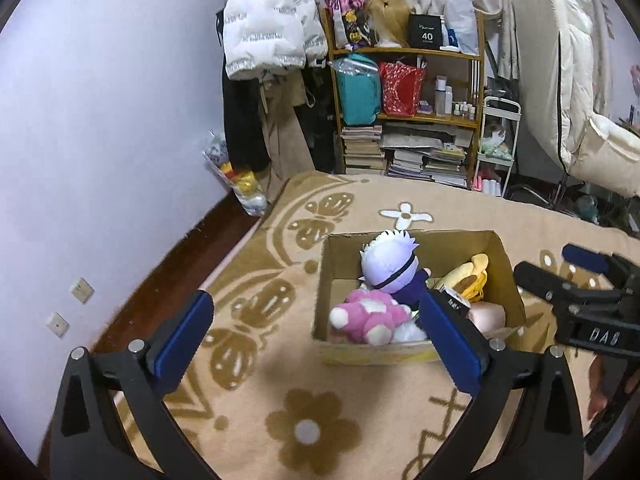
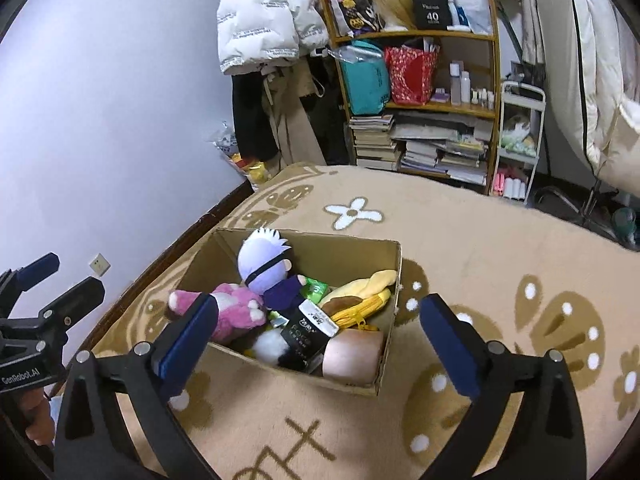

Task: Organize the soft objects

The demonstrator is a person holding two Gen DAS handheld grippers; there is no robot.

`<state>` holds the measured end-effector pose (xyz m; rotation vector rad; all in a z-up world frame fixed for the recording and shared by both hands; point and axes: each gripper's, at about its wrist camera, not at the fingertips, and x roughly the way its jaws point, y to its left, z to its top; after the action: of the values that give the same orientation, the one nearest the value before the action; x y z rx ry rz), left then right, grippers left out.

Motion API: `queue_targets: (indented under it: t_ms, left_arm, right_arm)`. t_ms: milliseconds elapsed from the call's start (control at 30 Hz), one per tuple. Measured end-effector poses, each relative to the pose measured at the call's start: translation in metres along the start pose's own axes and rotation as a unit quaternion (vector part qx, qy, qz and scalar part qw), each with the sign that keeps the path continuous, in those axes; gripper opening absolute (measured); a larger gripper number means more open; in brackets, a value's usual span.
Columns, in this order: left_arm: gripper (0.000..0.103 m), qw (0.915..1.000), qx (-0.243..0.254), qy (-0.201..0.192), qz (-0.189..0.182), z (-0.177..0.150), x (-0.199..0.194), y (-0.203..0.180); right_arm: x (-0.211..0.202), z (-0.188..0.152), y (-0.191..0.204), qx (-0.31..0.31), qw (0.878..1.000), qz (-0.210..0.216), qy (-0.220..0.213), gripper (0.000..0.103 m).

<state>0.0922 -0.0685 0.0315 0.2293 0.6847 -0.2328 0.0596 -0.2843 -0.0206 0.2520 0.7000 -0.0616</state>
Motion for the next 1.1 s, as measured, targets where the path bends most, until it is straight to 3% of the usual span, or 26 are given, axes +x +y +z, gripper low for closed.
queue_targets:
  t_ms: [167, 600, 867, 1100]
  left_arm:
    - [0.102, 0.9995, 0.024, -0.004, 0.018, -0.008, -0.030, 0.001]
    - [0.102, 0.9990, 0.005, -0.042, 0.016, -0.031, -0.104, 0.018]
    - [0.102, 0.9983, 0.004, -0.056, 0.019, -0.053, -0.120, 0.022]
    - [0.102, 0.9978, -0.020, -0.062, 0.013, -0.071, -0.107, 0.029]
  right_arm:
    - [-0.031, -0.001, 0.004, -0.002, 1.000, -0.012, -0.017, 0.103]
    - [-0.092, -0.023, 0.011, -0.007, 0.999, -0.017, -0.041, 0.103]
    - [-0.107, -0.048, 0.012, -0.005, 0.998, -0.016, -0.053, 0.103]
    - [-0.103, -0.068, 0.011, 0.007, 0.998, -0.008, -0.062, 0.103]
